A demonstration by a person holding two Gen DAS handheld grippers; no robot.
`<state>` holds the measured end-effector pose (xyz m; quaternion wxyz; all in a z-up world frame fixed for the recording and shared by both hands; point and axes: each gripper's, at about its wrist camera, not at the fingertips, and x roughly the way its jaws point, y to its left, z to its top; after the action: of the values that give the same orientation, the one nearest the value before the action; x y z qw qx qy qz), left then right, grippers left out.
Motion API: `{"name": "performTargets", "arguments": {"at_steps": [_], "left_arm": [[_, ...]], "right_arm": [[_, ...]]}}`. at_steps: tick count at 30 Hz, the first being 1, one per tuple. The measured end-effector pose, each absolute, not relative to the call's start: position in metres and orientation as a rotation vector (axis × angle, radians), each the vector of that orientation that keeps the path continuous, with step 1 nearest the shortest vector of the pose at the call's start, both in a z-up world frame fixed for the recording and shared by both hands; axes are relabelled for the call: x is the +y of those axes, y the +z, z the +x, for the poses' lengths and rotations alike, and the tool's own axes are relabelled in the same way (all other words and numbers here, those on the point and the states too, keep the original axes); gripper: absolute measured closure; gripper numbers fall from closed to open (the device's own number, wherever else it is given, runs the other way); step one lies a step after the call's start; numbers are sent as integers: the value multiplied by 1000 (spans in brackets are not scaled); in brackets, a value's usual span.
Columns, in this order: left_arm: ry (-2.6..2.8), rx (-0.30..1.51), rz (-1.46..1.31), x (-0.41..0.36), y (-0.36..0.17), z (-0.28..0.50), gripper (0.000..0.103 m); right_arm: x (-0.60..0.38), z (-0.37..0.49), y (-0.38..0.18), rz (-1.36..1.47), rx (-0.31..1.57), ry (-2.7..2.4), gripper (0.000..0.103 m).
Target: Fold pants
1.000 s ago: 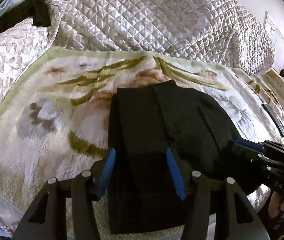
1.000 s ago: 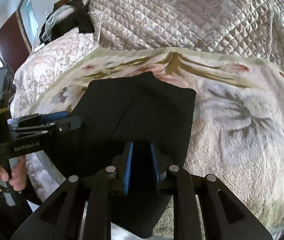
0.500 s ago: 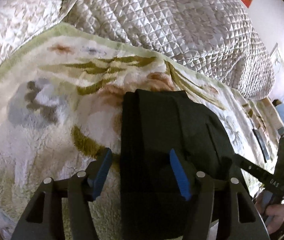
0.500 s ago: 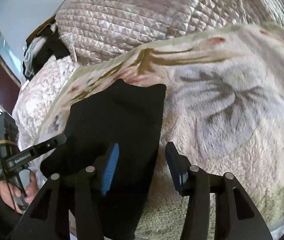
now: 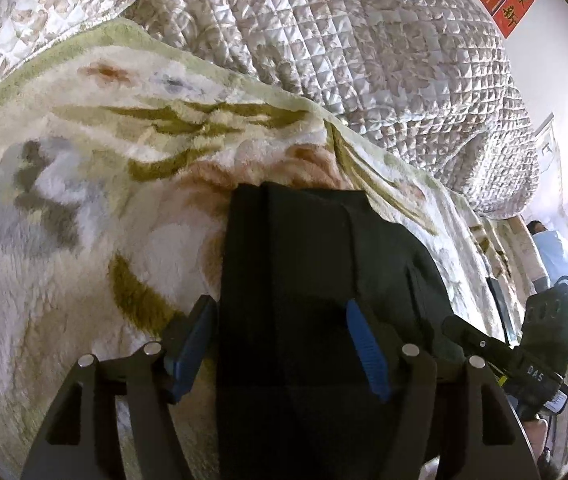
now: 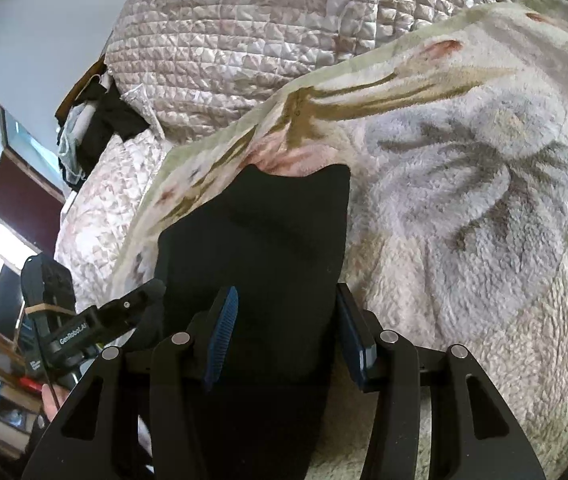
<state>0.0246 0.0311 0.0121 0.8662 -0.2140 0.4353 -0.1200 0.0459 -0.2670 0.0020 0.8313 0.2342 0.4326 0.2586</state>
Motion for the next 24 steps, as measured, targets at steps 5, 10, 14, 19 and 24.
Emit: {"name": "performTargets", "arguments": {"at_steps": [5,10,14,19,24], "left_arm": [[-305,926,-522,35,11,15,36],[-269,929,-524,36,8,21,47],[-263,918,-493,32,11,20,56],[-256,893,-486,34,19,17,70],[-274,861,-471,30,39,11,78]], "right_arm": [[-266,38,1,504,927,574,64],[-268,44,-4,525,930,554,75],[-266,46,-4,507,921,549,79],[-264,43,3,492,898,550,85],[-262,39,19,491,865,569,87]]}}
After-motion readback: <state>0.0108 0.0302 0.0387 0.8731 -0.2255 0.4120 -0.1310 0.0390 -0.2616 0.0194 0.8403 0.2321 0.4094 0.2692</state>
